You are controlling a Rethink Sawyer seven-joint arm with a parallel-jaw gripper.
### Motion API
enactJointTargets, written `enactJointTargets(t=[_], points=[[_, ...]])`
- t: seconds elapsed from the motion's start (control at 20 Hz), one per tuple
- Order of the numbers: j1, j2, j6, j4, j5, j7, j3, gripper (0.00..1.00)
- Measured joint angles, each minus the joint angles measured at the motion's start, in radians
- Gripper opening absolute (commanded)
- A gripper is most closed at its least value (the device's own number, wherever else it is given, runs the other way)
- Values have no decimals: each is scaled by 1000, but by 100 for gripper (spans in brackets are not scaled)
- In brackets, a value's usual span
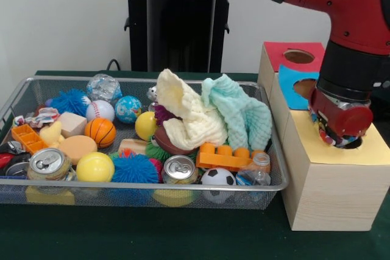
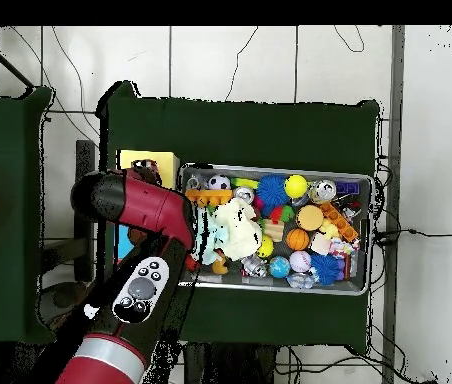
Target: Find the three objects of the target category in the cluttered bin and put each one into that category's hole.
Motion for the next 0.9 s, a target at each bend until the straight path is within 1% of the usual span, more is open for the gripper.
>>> enactJointTargets(t=[0.45,0.8,0.9], points=[[-18,-3,0,-1,8,0,23,0],[-51,-28,0,14,6,0,70,0],[-56,-46,0,34,6,0,79,0]])
